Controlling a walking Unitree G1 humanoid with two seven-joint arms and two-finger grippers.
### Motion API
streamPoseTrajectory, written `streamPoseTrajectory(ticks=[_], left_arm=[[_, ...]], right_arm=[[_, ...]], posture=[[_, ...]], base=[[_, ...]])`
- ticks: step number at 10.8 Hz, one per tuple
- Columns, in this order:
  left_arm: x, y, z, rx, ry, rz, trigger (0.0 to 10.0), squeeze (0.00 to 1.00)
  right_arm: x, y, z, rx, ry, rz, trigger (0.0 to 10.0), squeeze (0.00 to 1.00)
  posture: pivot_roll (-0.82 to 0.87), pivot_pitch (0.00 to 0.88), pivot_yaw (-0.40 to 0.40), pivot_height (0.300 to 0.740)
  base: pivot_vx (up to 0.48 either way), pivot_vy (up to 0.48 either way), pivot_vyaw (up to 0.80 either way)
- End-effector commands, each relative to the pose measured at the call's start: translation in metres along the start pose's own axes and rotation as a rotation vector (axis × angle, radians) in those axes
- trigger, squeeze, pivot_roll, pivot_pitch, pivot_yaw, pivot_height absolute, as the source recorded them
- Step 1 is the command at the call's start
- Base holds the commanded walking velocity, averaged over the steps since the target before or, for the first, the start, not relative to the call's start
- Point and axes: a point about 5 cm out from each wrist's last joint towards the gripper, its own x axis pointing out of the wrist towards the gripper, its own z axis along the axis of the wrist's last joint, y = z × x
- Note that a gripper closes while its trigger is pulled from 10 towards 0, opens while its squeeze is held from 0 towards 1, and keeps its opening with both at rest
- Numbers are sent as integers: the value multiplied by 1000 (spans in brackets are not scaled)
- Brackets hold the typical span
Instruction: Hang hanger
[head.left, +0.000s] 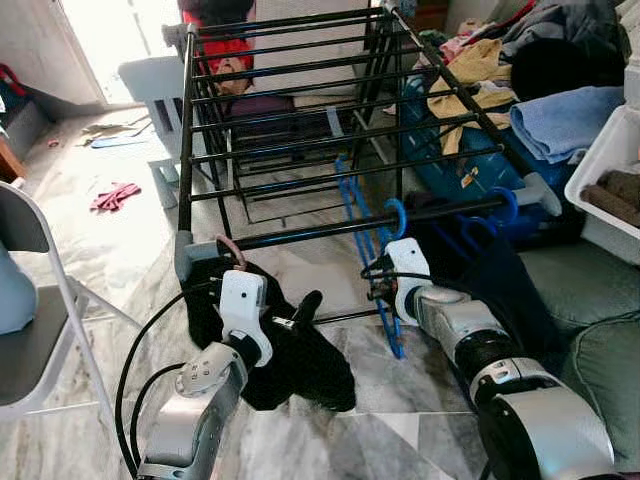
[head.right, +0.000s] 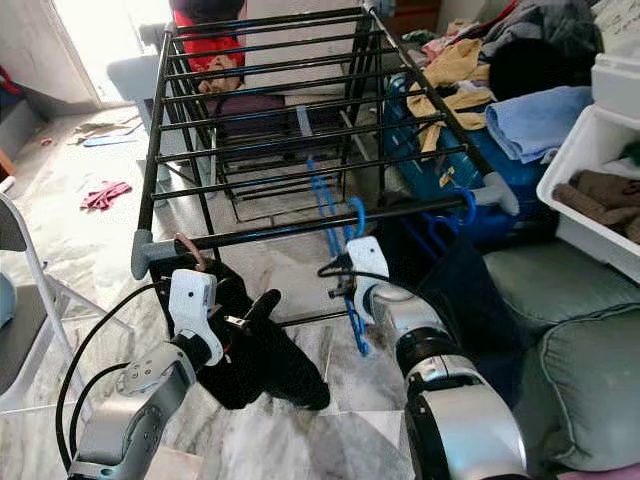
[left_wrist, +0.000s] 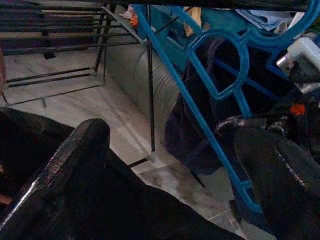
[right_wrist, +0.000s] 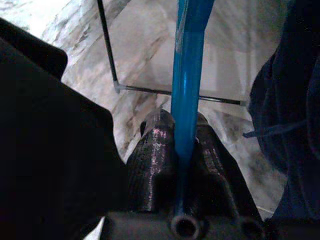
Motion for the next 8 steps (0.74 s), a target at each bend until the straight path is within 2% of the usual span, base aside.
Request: streamPoseTrajectory(ticks=[1,3,4,5,6,8], left_arm=[[-1,2,-1,8,10,14,10000,0],[0,1,-1,7,9,12,10000,0],[0,1,-1,6,9,14,10000,0],[0,1,-1,5,8,15,10000,0],[0,1,-2,4,9,18,10000,0],[1,0,-2,3,8,23,10000,0]], right_arm=[[2,3,-16,3,60,18,10000,0],[3,9,-20,-19,72,48,10000,0],[3,11,-23,-28,74,47,10000,149],[3,12,-23,-27,71,50,10000,961],[4,12,-23,-39,64,44,10000,1000],[2,7,-22,-55,26,-7,10000,1000]], posture=[[-65,0,54,740],[-71,0,54,740],[-71,0,53,740],[-70,0,52,740],[-70,0,50,740],[-69,0,44,740]], base=[[0,0,0],[0,0,0],[0,0,0],[0,0,0],[0,0,0],[0,0,0]])
